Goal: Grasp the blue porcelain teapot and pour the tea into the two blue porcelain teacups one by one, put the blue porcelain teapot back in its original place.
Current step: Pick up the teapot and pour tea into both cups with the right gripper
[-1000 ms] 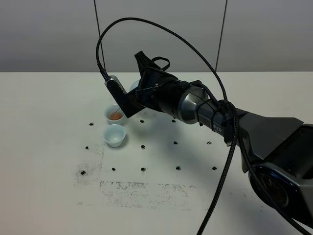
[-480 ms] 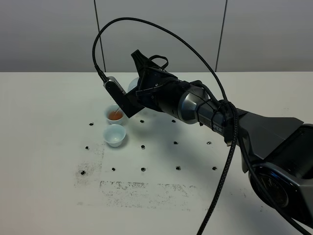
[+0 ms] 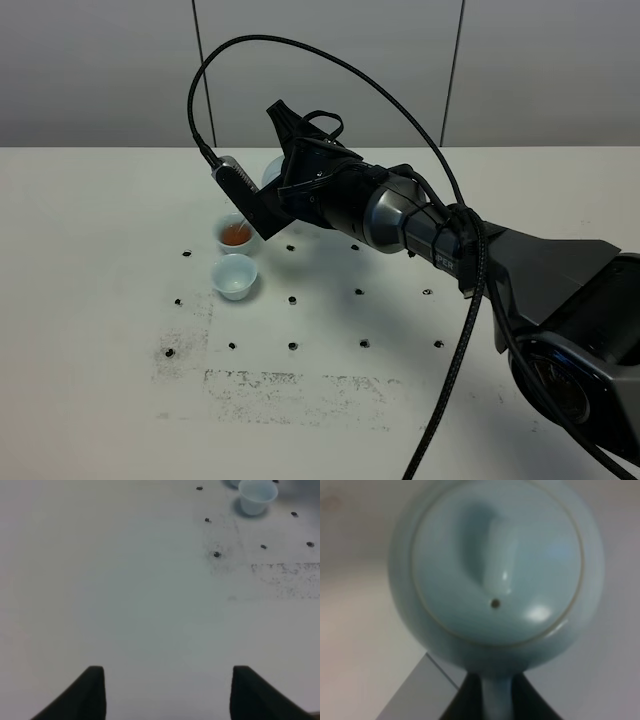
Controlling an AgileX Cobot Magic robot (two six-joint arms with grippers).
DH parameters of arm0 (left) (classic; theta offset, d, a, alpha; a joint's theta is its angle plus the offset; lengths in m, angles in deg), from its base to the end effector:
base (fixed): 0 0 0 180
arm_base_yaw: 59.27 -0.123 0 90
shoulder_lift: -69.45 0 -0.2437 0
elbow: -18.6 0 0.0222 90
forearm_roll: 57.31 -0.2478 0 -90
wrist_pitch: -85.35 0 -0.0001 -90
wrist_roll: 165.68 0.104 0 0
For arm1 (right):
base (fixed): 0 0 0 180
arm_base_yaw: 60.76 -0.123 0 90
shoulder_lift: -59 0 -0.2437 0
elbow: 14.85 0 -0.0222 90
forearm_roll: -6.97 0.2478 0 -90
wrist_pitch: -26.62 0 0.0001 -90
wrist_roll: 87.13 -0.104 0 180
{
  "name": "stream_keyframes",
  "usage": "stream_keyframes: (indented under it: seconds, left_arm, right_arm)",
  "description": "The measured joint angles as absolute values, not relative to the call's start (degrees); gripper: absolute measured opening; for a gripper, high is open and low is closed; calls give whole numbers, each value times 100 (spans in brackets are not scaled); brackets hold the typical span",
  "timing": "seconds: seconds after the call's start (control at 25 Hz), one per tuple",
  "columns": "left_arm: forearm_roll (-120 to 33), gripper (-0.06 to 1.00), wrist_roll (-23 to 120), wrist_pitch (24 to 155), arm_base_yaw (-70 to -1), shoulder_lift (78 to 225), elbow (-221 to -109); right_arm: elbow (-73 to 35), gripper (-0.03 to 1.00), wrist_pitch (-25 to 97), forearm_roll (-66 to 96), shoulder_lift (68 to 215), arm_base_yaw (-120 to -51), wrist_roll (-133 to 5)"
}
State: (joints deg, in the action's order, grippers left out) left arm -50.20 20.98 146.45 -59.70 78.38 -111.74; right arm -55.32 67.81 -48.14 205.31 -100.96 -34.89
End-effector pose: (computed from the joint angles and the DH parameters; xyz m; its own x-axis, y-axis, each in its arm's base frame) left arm 0.0492 -0.0109 0.2579 -0.4868 0.0520 -0.8720 0.1143 0.9934 -0.0045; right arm 0.4272 0.2874 0.1528 0.3198 -0.8167 0.4803 -0.4693 -0.5769 -0.6685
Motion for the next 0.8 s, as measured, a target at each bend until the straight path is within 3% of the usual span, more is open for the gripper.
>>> stream_keyframes:
  seconds: [0.8]
  left_arm:
    - [-5020,51,2098,14645,-5970,7838,-11174]
  right_arm:
    - [-5532,4,6750,-3881,20519,-9935,-3589]
